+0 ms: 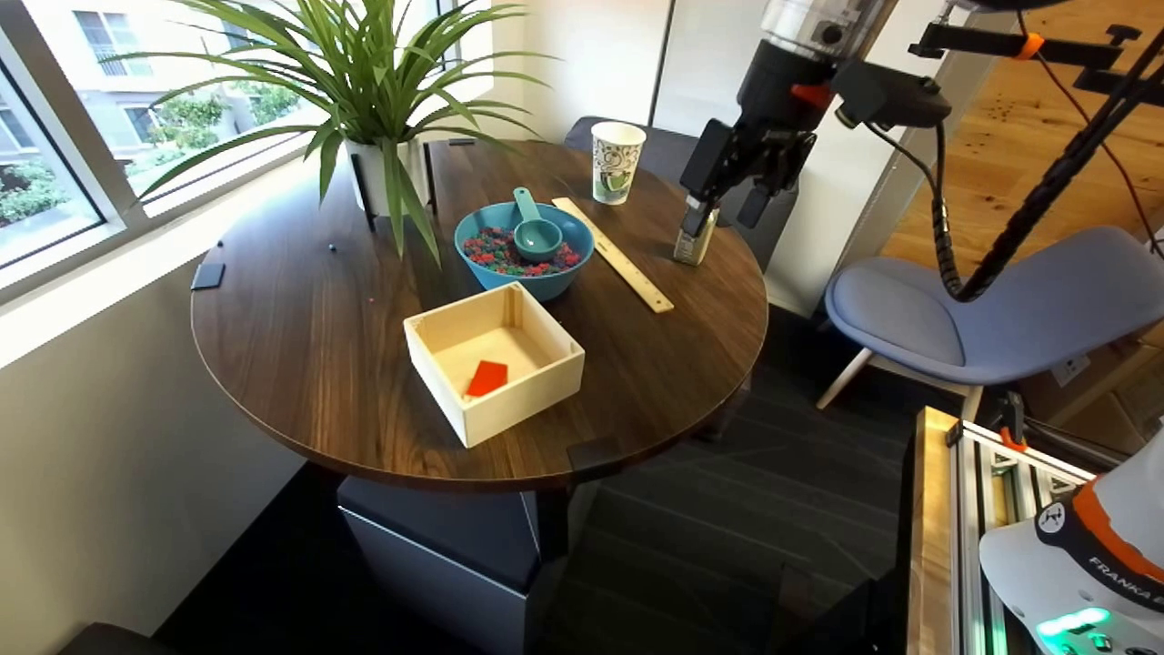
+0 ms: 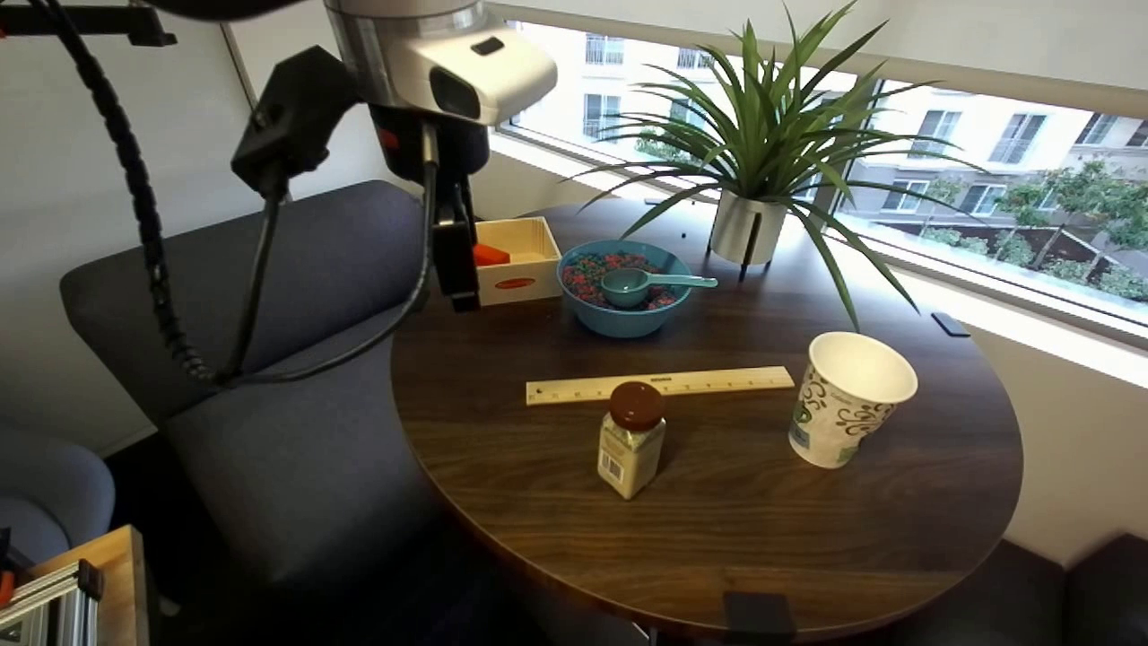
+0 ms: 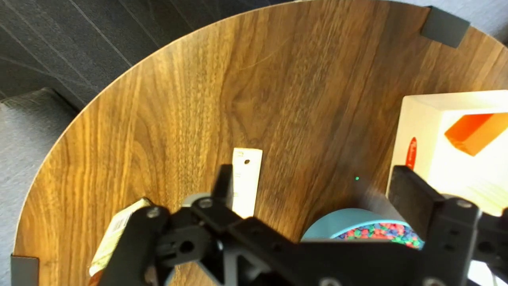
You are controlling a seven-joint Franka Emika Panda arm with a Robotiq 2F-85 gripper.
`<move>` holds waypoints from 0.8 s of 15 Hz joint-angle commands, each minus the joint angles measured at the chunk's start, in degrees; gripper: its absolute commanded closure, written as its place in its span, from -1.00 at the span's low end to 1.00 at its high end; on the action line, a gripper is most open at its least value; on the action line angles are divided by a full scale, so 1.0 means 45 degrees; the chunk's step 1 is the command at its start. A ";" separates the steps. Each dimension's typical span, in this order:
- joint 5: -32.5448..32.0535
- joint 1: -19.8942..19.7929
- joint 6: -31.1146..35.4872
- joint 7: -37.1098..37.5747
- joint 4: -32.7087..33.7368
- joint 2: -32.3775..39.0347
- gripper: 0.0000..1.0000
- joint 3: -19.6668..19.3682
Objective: Put the wooden ruler in the wooden box
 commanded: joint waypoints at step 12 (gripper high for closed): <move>-0.0038 0.0305 0.2298 0.0078 0.0182 0.2300 -1.00 -0.0075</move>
